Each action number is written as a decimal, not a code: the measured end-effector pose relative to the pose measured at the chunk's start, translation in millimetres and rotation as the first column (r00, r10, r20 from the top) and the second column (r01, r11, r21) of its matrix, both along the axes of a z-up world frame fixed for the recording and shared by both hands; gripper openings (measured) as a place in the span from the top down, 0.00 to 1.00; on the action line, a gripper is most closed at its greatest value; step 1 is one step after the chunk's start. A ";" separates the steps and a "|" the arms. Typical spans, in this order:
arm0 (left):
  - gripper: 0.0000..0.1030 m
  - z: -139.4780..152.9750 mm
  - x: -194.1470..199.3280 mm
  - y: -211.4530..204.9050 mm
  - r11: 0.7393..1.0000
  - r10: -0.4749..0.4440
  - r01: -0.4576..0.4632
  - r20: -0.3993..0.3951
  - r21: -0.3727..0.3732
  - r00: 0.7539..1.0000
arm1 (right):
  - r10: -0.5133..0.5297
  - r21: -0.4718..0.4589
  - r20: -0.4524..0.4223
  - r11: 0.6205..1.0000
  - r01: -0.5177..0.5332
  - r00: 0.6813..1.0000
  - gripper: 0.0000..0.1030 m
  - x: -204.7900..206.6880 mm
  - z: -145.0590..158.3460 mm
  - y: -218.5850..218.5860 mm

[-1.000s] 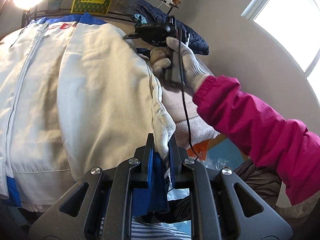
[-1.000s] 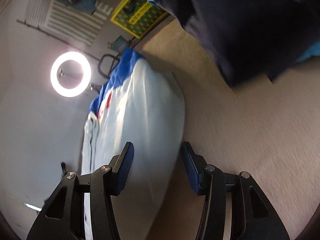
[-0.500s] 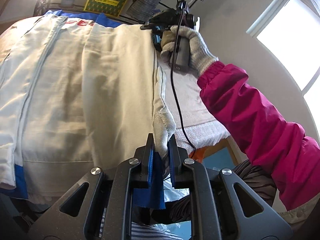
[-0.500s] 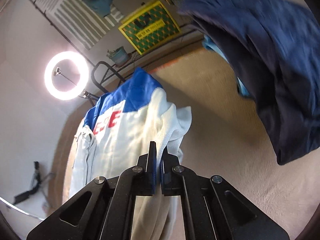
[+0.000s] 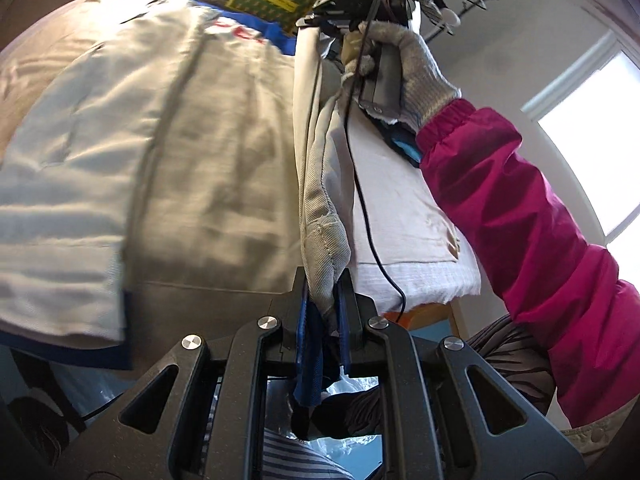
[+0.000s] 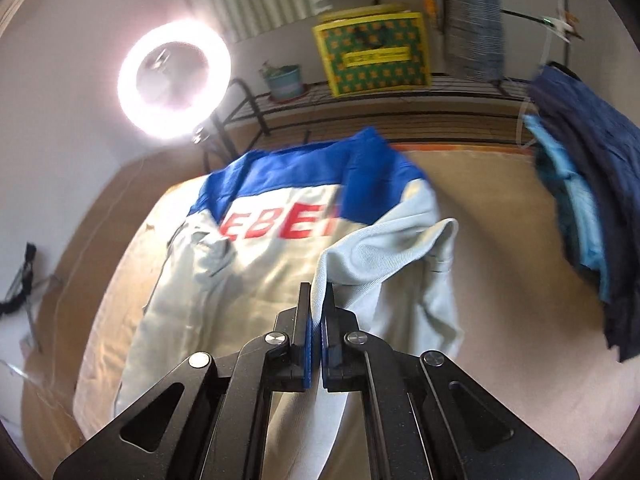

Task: Fold large clothes

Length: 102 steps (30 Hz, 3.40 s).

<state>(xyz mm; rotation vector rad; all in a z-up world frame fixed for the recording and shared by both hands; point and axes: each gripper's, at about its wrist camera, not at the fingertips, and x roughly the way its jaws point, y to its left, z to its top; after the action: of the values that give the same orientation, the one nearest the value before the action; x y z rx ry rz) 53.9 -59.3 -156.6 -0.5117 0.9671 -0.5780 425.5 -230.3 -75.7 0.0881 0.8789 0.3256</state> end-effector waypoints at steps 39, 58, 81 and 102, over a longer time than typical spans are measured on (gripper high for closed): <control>0.89 -46.1 1.7 38.4 0.999 0.040 -0.044 -0.104 -0.032 0.994 | 0.112 -0.162 -0.046 0.980 -0.118 0.993 0.99 28.2 -11.2 65.8; 0.80 -33.5 -8.0 42.5 1.000 0.019 -0.019 -0.089 0.002 0.996 | 0.164 0.115 -0.012 0.980 -0.162 0.986 0.93 -14.7 15.1 33.1; 0.80 18.1 26.0 109.6 0.949 0.015 -0.027 0.039 0.314 0.999 | 0.439 -0.128 -0.025 0.890 -0.438 0.898 0.93 -312.0 -41.0 21.2; 0.78 -2.0 6.7 72.1 0.825 -0.116 0.024 0.128 0.565 0.985 | 0.318 -0.109 -0.022 0.941 -0.319 0.948 0.58 -327.2 -54.5 -9.4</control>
<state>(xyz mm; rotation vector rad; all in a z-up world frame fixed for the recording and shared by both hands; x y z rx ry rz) 60.7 12.8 -158.6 0.1019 0.9525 -0.3632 98.4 -239.7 -130.1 -0.1599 0.9144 0.5784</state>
